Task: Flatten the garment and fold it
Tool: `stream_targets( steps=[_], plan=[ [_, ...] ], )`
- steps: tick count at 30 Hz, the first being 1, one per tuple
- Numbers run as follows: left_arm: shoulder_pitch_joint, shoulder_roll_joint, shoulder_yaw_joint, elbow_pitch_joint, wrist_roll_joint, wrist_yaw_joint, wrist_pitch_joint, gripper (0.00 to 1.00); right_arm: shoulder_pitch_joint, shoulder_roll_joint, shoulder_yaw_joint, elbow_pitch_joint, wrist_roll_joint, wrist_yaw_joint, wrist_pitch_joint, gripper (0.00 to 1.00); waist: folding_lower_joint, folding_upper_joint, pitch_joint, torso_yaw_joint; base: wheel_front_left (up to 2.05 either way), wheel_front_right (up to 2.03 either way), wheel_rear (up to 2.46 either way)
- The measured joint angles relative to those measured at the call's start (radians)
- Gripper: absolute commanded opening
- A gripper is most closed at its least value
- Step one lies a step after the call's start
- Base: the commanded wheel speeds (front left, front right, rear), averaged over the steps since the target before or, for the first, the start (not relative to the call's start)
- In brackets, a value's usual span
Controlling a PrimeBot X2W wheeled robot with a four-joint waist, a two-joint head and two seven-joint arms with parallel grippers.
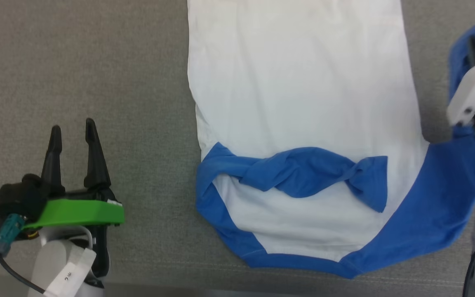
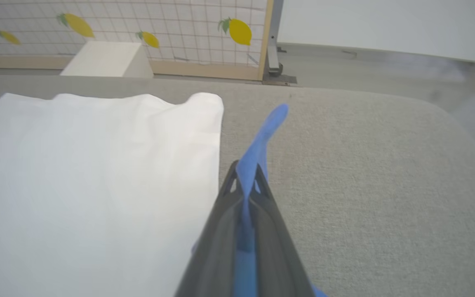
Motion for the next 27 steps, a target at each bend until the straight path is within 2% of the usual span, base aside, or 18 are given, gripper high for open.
stream_targets(
  steps=[2, 6, 11, 17, 23, 24, 27],
  plan=[
    [0.015, -0.003, 0.003, 0.008, 0.009, -0.004, 0.000, 1.00, 0.082, 0.009, 0.063, -0.119, 0.040, 0.000, 0.033, 0.00, 0.0000, 0.0000, -0.032, -0.005, 0.00, 0.00, 0.00],
    [0.033, -0.007, 0.004, 0.018, 0.015, -0.009, 0.000, 1.00, 0.201, 0.015, 0.189, -0.276, 0.086, 0.000, 0.073, 0.00, -0.0001, 0.0000, -0.088, -0.015, 0.00, 0.00, 0.00],
    [0.042, -0.010, 0.002, 0.023, 0.016, -0.013, 0.000, 1.00, 0.258, 0.024, 0.350, -0.299, 0.104, 0.000, 0.088, 0.00, -0.0001, 0.0000, -0.138, -0.022, 0.00, 0.00, 0.00],
    [0.042, -0.013, -0.018, 0.031, 0.015, -0.021, 0.000, 1.00, 0.202, 0.033, 0.478, -0.109, 0.111, 0.000, 0.083, 0.00, -0.0001, 0.0000, -0.153, -0.005, 0.00, 0.00, 0.00],
    [0.036, -0.018, -0.043, 0.044, 0.012, -0.026, 0.000, 1.00, 0.086, 0.036, 0.549, 0.174, 0.083, 0.000, 0.067, 0.00, -0.0001, 0.0000, -0.135, 0.039, 0.00, 0.00, 0.00],
    [0.032, -0.019, -0.049, 0.046, 0.009, -0.026, 0.000, 1.00, 0.061, 0.038, 0.564, 0.252, 0.082, 0.000, 0.067, 0.00, -0.0001, 0.0000, -0.125, 0.052, 0.00, 0.00, 0.00],
    [0.026, -0.020, -0.055, 0.051, 0.006, -0.030, 0.000, 1.00, 0.022, 0.039, 0.580, 0.353, 0.078, 0.000, 0.065, 0.00, -0.0001, 0.0000, -0.107, 0.069, 0.00, 0.00, 0.00]
  ],
)
